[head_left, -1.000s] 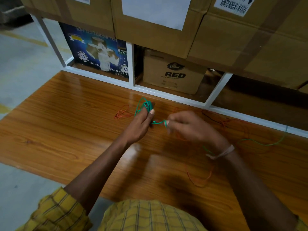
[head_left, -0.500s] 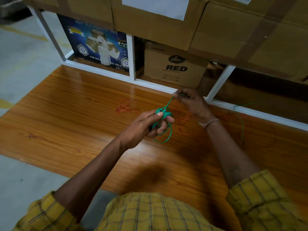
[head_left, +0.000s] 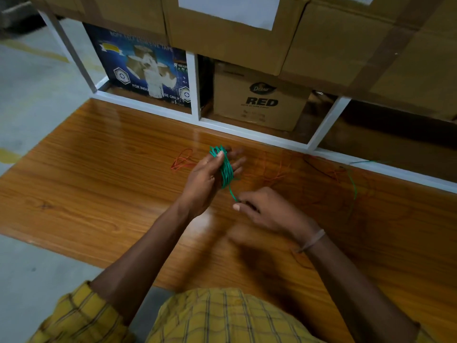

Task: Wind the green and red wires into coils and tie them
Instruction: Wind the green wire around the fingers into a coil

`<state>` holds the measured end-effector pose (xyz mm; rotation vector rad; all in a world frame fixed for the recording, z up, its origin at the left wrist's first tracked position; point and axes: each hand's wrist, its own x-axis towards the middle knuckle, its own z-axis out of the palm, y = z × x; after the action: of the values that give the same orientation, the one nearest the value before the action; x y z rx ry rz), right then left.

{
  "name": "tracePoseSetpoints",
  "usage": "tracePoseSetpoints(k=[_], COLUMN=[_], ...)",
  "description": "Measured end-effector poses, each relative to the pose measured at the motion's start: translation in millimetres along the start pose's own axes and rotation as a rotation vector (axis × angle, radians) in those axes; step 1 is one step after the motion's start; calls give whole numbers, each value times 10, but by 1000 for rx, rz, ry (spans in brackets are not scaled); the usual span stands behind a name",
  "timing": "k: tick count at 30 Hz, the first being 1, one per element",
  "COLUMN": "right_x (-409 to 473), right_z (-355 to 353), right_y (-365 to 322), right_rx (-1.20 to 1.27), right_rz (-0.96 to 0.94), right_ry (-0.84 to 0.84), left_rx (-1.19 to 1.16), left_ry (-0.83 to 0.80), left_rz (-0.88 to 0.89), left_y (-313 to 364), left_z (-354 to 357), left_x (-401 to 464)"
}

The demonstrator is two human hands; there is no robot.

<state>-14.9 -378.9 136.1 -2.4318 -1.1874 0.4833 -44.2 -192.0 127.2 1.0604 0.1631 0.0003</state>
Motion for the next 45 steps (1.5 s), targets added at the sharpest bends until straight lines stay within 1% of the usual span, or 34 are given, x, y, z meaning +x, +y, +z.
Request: tracePoseSetpoints(k=[2,3,5,7,9,12,15,19,21,23,25,28,30,32,34,35,37,40,41,43,44,45], right_x=[-46,-79,-142,-184,-218,-228,-135,60,93,75,11,-133,-224,-311,-416,-472,-589,-729,-772,-860,-919,-962], right_z=[-165,-263,-479,-722,-950,-1180,-1199,-969,-798,-600,-391,-128,-51,-41,-63,-89,-176,-383,-467,-666,-782,-895], right_y=[-108,-159,-200,-187,-117,14,227,574,680,713,688,581,461,333,231,199,179,264,304,354,395,448], right_rx=[-80,-92,-13,85,159,246,285,347,347,409,515,634,686,727,688,631,472,250,233,336,409,469], right_rz=[-5,-13,-6,8,20,12,18,104,119,152,214,300,316,328,319,301,209,118,115,129,138,138], right_ry=[-92,-106,-90,-45,10,105,250,426,469,499,496,402,336,250,149,120,122,127,139,172,184,192], left_rx=[280,430,690,831,851,769,599,376,298,224,123,-46,-69,-39,67,166,401,691,776,942,980,968], left_ry=[44,23,-27,-58,-115,-229,-308,-349,-383,-426,-453,-474,-463,-438,-389,-340,-249,-158,-157,-156,-147,-147], left_rz=[47,70,91,111,61,3,-27,-57,-78,-75,-51,-27,-10,16,57,97,154,158,150,164,163,150], left_y=[-60,-102,-166,-184,-186,-170,-138,-98,-79,-33,25,85,110,118,101,85,44,-42,-81,-154,-198,-223], left_z=[-27,-64,-119,-121,-66,-2,120,278,304,325,364,480,561,622,666,686,732,788,810,833,856,902], left_x=[19,32,31,-5,-66,-143,-209,-255,-242,-231,-224,-208,-186,-147,-100,-74,-46,-2,13,16,-5,-54])
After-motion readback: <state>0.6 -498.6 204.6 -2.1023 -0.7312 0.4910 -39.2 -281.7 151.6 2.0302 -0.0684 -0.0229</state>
